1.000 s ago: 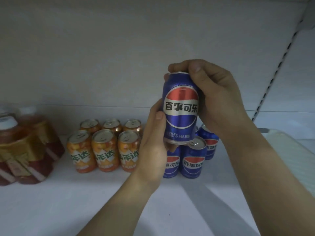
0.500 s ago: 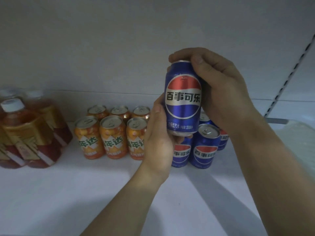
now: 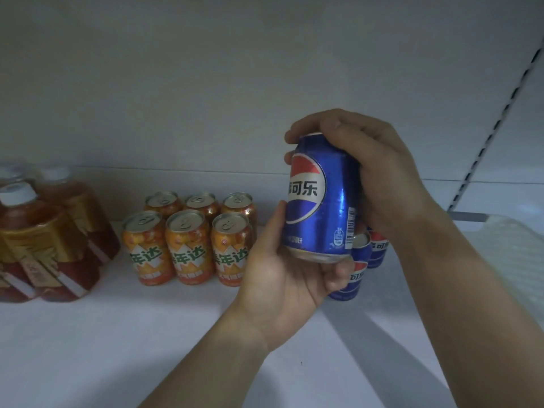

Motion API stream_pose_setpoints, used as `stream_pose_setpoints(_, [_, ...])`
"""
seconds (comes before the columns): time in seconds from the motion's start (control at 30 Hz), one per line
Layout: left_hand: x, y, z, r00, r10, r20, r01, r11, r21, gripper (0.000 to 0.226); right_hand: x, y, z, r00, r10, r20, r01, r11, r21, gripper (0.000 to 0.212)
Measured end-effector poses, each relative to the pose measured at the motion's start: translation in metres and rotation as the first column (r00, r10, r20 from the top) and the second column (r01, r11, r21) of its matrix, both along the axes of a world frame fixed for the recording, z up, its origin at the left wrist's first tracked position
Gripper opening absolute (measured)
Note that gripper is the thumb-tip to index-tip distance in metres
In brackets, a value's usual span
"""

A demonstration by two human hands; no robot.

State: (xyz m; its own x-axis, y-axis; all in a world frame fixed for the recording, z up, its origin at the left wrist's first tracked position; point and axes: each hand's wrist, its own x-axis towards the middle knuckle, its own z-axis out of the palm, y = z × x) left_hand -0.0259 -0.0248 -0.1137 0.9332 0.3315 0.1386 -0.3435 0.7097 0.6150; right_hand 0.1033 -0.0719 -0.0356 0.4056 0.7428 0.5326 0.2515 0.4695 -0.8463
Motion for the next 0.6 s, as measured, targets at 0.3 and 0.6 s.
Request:
stream_pose_setpoints(0.3, [0.001,-0.017,-0.002,0.768,0.622,0.152,-0.578,0.572,0.582,0.067,-0.005,-0.005,0.005,0.999,-0.032,0.037,0.031,0.999,0.030,0.029])
stream_pose_setpoints(0.6, [0.000,-0.016,-0.006,0.746,0.632,0.208,-0.611,0.526,0.592,0.057,-0.009,0.002,0.002,0.996,-0.037,0.078,0.039,0.999,-0.029,0.020])
